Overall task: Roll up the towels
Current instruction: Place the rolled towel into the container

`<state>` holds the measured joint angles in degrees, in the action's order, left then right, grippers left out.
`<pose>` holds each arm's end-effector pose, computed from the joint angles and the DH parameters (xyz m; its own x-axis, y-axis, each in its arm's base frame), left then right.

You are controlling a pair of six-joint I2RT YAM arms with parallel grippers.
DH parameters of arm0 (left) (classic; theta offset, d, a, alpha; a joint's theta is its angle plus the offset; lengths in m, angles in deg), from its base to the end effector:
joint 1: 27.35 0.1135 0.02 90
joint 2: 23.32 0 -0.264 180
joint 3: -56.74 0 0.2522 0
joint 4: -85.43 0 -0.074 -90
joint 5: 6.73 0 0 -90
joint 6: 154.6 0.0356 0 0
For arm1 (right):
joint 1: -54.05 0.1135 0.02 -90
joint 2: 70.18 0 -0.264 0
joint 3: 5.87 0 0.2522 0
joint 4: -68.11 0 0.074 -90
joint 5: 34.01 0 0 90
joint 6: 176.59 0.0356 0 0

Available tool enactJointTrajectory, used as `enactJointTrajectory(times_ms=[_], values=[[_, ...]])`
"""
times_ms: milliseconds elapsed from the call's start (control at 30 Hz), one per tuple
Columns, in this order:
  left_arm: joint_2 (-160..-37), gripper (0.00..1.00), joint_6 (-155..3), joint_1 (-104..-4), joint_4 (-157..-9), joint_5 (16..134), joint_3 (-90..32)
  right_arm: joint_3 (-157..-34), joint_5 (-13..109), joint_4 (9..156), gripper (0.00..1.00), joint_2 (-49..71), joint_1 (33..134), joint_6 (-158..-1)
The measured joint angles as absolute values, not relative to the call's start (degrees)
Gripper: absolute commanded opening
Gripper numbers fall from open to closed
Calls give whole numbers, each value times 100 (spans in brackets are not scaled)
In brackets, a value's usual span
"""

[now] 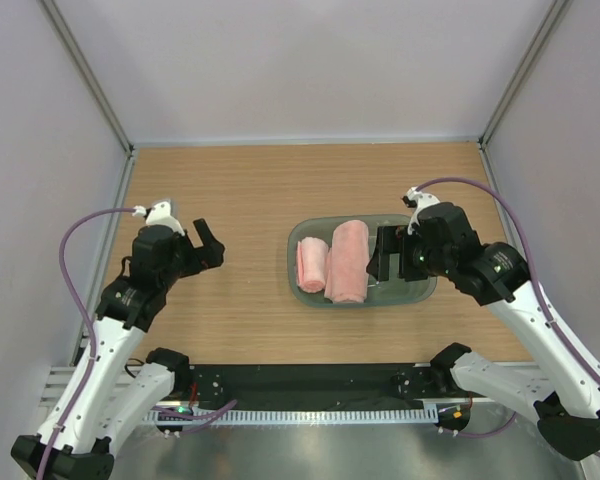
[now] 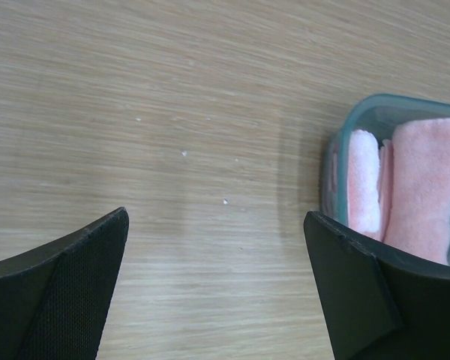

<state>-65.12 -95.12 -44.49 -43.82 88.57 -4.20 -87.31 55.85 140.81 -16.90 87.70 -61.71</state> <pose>0.1488 -0.0424 0.3148 -0.5423 -0.3619 -0.7582 -0.0663 0.9181 -0.3908 0.1353 0.0902 0.3673 -0.7634 -0.0028 -0.6459 -0.2584 0.9178 0.3014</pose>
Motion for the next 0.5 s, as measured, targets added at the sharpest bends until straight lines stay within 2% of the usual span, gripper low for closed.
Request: enactJointTrajectory(times_ms=[133, 333, 500], values=[[-6307, 100, -9237, -4449, -4924, 9438, -95, -8620, 5677, 14089, 96, -1692, 8770, -6276], [-6005, 97, -8435, -4452, -6546, 10588, 1438, -8561, 5782, 14061, 96, -1686, 8770, -6376], [-6591, 97, -7956, -4452, -7934, 11425, 2406, -8532, 5786, 13993, 97, -1697, 8770, -6407]])
